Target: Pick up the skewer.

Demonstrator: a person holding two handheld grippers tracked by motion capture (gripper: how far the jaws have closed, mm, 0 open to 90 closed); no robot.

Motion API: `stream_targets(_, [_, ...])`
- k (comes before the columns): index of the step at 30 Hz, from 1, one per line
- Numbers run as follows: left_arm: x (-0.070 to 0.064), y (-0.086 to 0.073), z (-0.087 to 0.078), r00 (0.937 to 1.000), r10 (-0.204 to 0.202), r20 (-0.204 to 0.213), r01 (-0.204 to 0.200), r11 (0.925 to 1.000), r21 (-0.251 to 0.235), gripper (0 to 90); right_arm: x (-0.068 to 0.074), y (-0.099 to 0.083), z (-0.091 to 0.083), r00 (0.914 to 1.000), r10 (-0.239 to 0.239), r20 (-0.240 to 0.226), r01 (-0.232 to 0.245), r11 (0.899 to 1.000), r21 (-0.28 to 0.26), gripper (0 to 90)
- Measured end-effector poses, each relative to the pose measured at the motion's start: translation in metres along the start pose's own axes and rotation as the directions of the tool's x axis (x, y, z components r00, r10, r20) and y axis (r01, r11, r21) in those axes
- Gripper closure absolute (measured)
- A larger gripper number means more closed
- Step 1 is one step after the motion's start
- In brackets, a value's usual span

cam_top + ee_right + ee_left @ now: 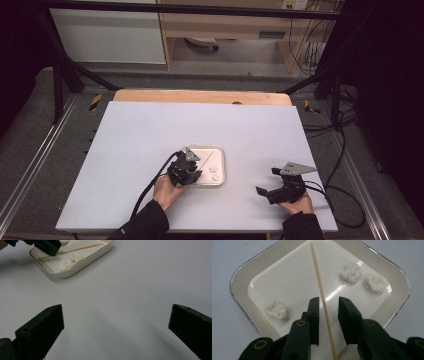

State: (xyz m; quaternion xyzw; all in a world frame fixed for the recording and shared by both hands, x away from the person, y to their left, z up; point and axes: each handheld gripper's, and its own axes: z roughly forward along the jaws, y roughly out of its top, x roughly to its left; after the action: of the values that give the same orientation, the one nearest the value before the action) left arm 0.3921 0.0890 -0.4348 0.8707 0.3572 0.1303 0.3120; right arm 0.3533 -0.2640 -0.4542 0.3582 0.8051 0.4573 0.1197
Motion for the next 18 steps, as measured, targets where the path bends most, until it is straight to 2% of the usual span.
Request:
stream_targets(2, [-0.0010, 0.0000, 0.0007, 1.0000, -0.001, -0.004, 0.001, 1.0000, 0.002, 77.0, 0.0000, 0.0001, -0.0002, 1.0000, 0.000, -0.001, 0.000, 1.000, 0.001, 0.6])
stream_targets(18, [-0.0096, -0.0018, 0.0051, 0.9970, -0.001, -0.077, -0.001, 0.9998, -0.018, 86.3, 0.0000, 0.0001, -0.0003, 1.0000, 0.000, -0.002, 0.000, 1.000, 0.000, 0.6])
